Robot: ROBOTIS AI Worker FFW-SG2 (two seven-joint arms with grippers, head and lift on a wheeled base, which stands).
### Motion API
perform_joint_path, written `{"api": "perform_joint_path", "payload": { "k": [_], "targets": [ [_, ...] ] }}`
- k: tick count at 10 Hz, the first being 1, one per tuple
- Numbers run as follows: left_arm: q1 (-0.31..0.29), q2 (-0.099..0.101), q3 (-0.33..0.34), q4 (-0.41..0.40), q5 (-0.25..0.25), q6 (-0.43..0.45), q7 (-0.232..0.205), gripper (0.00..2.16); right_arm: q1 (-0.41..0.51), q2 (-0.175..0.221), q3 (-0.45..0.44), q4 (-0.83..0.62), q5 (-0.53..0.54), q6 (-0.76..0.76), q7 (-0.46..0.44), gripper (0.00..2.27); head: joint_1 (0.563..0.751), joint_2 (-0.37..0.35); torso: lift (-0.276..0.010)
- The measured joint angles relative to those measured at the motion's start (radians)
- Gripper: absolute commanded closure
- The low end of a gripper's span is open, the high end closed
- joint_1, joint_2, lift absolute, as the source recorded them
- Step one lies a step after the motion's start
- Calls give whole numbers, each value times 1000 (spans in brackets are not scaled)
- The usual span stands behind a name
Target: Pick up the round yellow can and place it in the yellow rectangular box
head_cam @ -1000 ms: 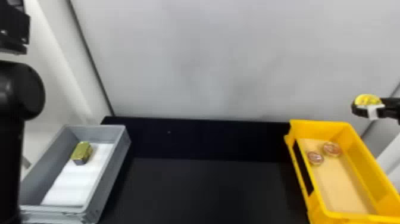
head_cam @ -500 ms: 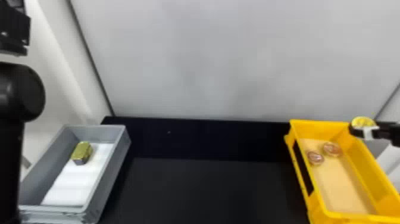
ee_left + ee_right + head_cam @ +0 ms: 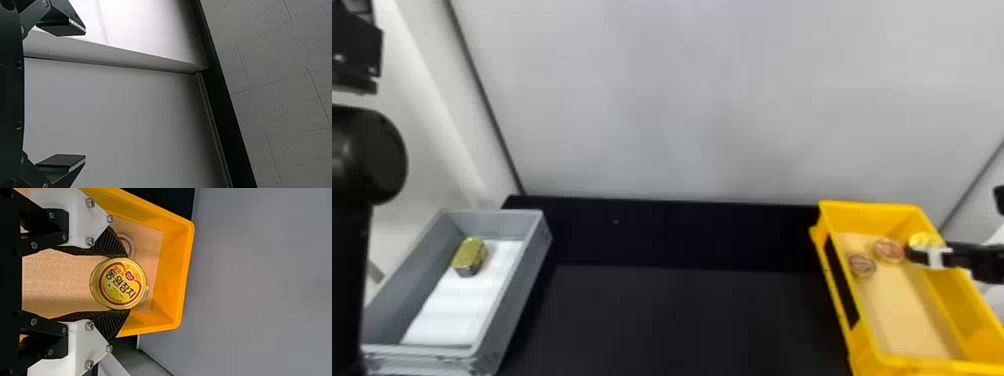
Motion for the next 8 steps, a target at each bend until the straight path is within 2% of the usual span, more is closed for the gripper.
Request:
{"api": "perform_joint_path", "payload": {
  "k": [5, 8],
  "targets": [
    [-2, 1, -2, 0, -1, -3, 0, 137, 13, -41, -7, 148, -81, -36, -54, 616, 663, 54, -10],
    [-3, 0, -5, 0, -2, -7, 0, 137, 22, -46, -3, 210, -145, -49, -84, 616, 663, 54, -10]
  ]
}}
